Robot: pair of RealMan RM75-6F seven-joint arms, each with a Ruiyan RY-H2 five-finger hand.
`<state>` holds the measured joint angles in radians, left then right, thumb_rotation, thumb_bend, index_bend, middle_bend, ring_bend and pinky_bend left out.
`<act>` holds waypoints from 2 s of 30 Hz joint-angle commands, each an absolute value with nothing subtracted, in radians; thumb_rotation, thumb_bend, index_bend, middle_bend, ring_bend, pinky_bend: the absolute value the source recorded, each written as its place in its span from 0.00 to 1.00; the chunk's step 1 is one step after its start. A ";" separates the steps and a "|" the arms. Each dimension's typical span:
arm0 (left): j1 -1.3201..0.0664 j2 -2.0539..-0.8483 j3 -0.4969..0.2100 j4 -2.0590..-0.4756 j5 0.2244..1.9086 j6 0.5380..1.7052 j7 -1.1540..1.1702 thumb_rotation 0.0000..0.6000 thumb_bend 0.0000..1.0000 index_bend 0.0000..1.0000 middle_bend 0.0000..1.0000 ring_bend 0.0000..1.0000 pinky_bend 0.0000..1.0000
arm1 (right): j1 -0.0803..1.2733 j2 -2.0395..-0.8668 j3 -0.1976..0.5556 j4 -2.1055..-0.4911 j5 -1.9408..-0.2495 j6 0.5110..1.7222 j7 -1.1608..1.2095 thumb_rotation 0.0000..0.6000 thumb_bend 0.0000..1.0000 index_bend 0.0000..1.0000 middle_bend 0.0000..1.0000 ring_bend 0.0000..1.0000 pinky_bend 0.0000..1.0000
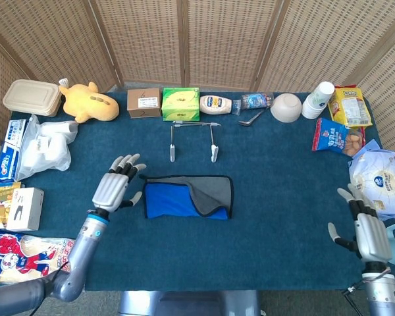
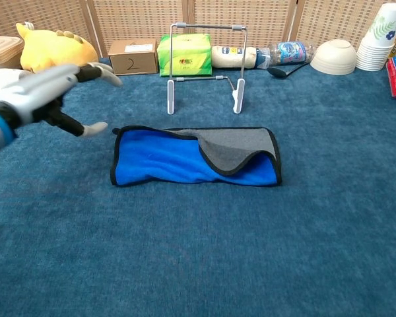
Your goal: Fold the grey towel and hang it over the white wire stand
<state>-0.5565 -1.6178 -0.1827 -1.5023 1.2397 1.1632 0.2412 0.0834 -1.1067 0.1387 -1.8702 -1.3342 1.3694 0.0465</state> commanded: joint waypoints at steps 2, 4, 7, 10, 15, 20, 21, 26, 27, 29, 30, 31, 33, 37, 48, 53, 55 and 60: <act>-0.494 -1.494 -0.133 -1.638 1.306 1.223 0.211 1.00 0.44 0.23 0.07 0.00 0.00 | 0.143 -1.082 0.150 -1.891 -1.358 1.289 0.084 1.00 0.37 0.14 0.05 0.00 0.00; -0.475 -1.452 -0.116 -1.681 1.326 1.242 0.209 1.00 0.44 0.24 0.07 0.00 0.00 | 0.166 -1.079 0.152 -1.895 -1.368 1.259 0.094 1.00 0.36 0.15 0.05 0.00 0.00; -0.444 -1.399 -0.092 -1.736 1.352 1.276 0.215 1.00 0.44 0.26 0.09 0.00 0.00 | 0.206 -1.081 0.155 -1.900 -1.383 1.209 0.096 1.00 0.35 0.17 0.05 0.00 0.00; -0.403 -1.323 -0.053 -1.804 1.384 1.306 0.206 1.00 0.44 0.27 0.09 0.00 0.00 | 0.270 -1.096 0.164 -1.904 -1.395 1.134 0.090 1.00 0.35 0.17 0.05 0.00 0.00; -0.362 -1.252 -0.015 -1.863 1.410 1.334 0.196 1.00 0.44 0.27 0.10 0.00 0.00 | 0.342 -1.124 0.176 -1.901 -1.395 1.060 0.078 1.00 0.34 0.17 0.05 0.00 0.00; -0.324 -1.206 0.008 -1.897 1.439 1.368 0.178 1.00 0.44 0.28 0.12 0.00 0.00 | 0.413 -1.160 0.186 -1.900 -1.392 0.991 0.053 1.00 0.32 0.17 0.05 0.00 0.00; -0.319 -1.201 0.010 -1.901 1.442 1.372 0.177 1.00 0.44 0.28 0.12 0.00 0.00 | 0.423 -1.166 0.187 -1.900 -1.391 0.982 0.048 1.00 0.32 0.16 0.05 0.00 0.00; -0.285 -1.183 0.030 -1.911 1.471 1.400 0.139 1.00 0.44 0.29 0.13 0.00 0.00 | 0.516 -1.235 0.194 -1.888 -1.367 0.888 -0.004 1.00 0.29 0.15 0.05 0.00 0.00; -0.279 -1.184 0.034 -1.908 1.477 1.402 0.130 1.00 0.44 0.29 0.13 0.00 0.00 | 0.536 -1.257 0.198 -1.873 -1.349 0.870 -0.020 1.00 0.29 0.15 0.05 0.00 0.00; -0.273 -1.186 0.036 -1.902 1.482 1.401 0.116 1.00 0.44 0.29 0.13 0.00 0.00 | 0.565 -1.295 0.202 -1.845 -1.315 0.855 -0.061 1.00 0.29 0.14 0.05 0.00 0.00; -0.271 -1.188 0.036 -1.899 1.483 1.400 0.113 1.00 0.44 0.29 0.13 0.00 0.00 | 0.575 -1.310 0.202 -1.835 -1.301 0.851 -0.076 1.00 0.29 0.14 0.05 0.00 0.00; -0.270 -1.190 0.035 -1.897 1.484 1.399 0.110 1.00 0.44 0.30 0.13 0.00 0.00 | 0.583 -1.323 0.203 -1.827 -1.288 0.851 -0.088 1.00 0.29 0.14 0.05 0.00 0.00; -0.268 -1.194 0.033 -1.894 1.483 1.394 0.106 1.00 0.44 0.29 0.13 0.00 0.00 | 0.600 -1.351 0.204 -1.810 -1.267 0.847 -0.109 1.00 0.29 0.14 0.05 0.00 0.00; -0.272 -1.200 0.026 -1.895 1.484 1.379 0.108 1.00 0.44 0.29 0.13 0.00 0.00 | 0.638 -1.408 0.205 -1.761 -1.242 0.835 -0.131 1.00 0.29 0.14 0.05 0.00 0.00; -0.278 -1.201 0.011 -1.910 1.481 1.354 0.130 1.00 0.44 0.29 0.12 0.00 0.00 | 0.670 -1.474 0.183 -1.671 -1.237 0.845 -0.141 1.00 0.29 0.15 0.05 0.00 0.00; -0.281 -1.205 0.003 -1.918 1.482 1.344 0.142 1.00 0.44 0.29 0.11 0.00 0.00 | 0.678 -1.511 0.162 -1.618 -1.252 0.854 -0.136 1.00 0.29 0.15 0.05 0.00 0.00; -0.281 -1.206 0.001 -1.919 1.482 1.343 0.145 1.00 0.44 0.29 0.11 0.00 0.00 | 0.681 -1.526 0.159 -1.599 -1.254 0.858 -0.134 1.00 0.29 0.14 0.05 0.00 0.00; -0.279 -1.209 -0.002 -1.920 1.480 1.339 0.148 1.00 0.44 0.29 0.11 0.00 0.00 | 0.694 -1.555 0.157 -1.564 -1.251 0.855 -0.130 1.00 0.29 0.14 0.05 0.00 0.00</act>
<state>-0.2793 -1.2087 -0.0021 -1.9202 1.4800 1.3393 0.1481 0.6897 -1.5482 0.1578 -1.5713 -1.2519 0.8562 -0.1311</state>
